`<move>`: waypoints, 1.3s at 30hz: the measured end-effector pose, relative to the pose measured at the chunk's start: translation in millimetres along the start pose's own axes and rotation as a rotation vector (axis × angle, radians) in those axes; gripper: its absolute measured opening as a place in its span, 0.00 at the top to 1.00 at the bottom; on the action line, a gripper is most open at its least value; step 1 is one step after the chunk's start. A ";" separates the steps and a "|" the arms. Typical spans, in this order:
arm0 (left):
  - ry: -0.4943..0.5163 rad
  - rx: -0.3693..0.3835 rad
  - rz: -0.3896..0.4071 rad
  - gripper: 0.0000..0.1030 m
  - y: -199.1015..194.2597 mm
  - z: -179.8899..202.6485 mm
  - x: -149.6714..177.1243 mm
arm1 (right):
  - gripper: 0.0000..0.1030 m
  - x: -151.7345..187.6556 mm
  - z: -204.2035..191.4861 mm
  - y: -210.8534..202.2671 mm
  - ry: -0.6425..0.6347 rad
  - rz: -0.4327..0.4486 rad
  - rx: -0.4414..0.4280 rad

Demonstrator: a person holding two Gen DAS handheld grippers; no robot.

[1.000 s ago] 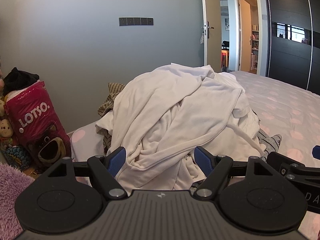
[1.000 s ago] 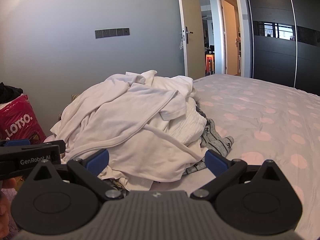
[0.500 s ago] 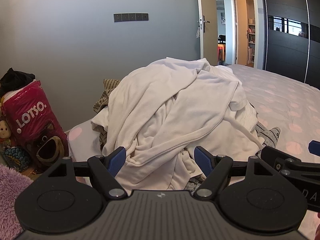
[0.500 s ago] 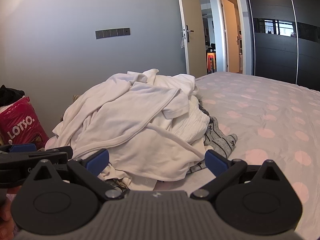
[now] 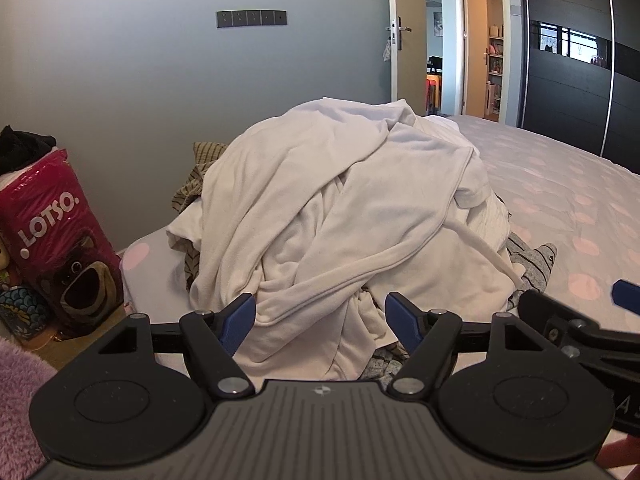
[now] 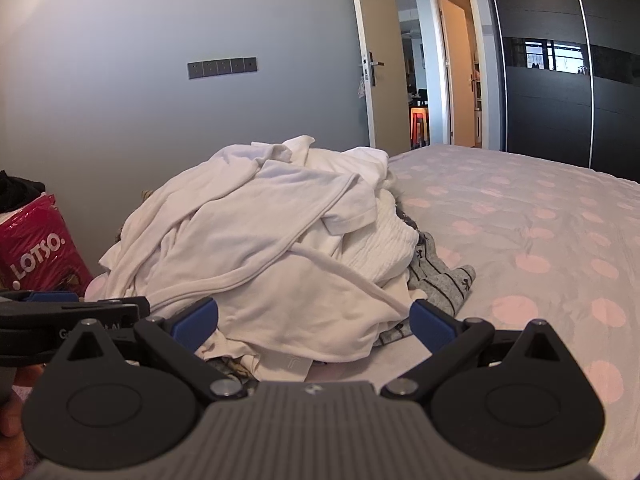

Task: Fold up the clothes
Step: 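Move both grippers toward the heap of white clothes on the bed, then grasp the cream long-sleeve shirt with the left gripper while the right gripper grasps it too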

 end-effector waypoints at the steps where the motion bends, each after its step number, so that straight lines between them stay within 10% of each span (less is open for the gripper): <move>1: 0.001 0.004 -0.004 0.37 1.9 -0.4 -0.4 | 0.01 0.6 -1.9 2.0 0.002 -0.008 -0.011; 6: -0.001 0.032 -0.035 0.42 15.6 -5.5 -4.0 | 0.02 -1.5 -10.3 15.7 0.009 -0.042 -0.043; 11: 0.020 0.078 -0.070 0.60 34.3 -11.4 -17.5 | 0.25 -12.5 -25.8 34.7 -0.010 -0.073 -0.078; 27: 0.019 0.150 -0.128 0.71 104.9 -70.8 -49.6 | 0.28 -32.6 -102.7 121.5 0.037 -0.182 -0.186; 30: 0.011 0.169 -0.109 0.84 105.9 -69.7 -51.3 | 0.41 -30.5 -110.5 136.4 0.030 -0.208 -0.181; 33: -0.003 0.193 -0.072 0.93 98.2 -67.6 -58.2 | 0.92 -31.5 -111.7 139.4 0.011 -0.197 -0.160; 39: -0.007 0.219 0.010 0.96 74.1 -64.9 -77.2 | 0.95 -43.1 -95.2 113.2 -0.016 -0.126 -0.141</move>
Point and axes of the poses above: each gripper's, at about its wrist camera, not at the fingertips, and y roughly the way its jaws point, z to its right, x to its underside, the point moved 10 cm from there along y, roughly the way its jaws point, and after that the axes turned 10 degrees about x, right-handed, at the moved point
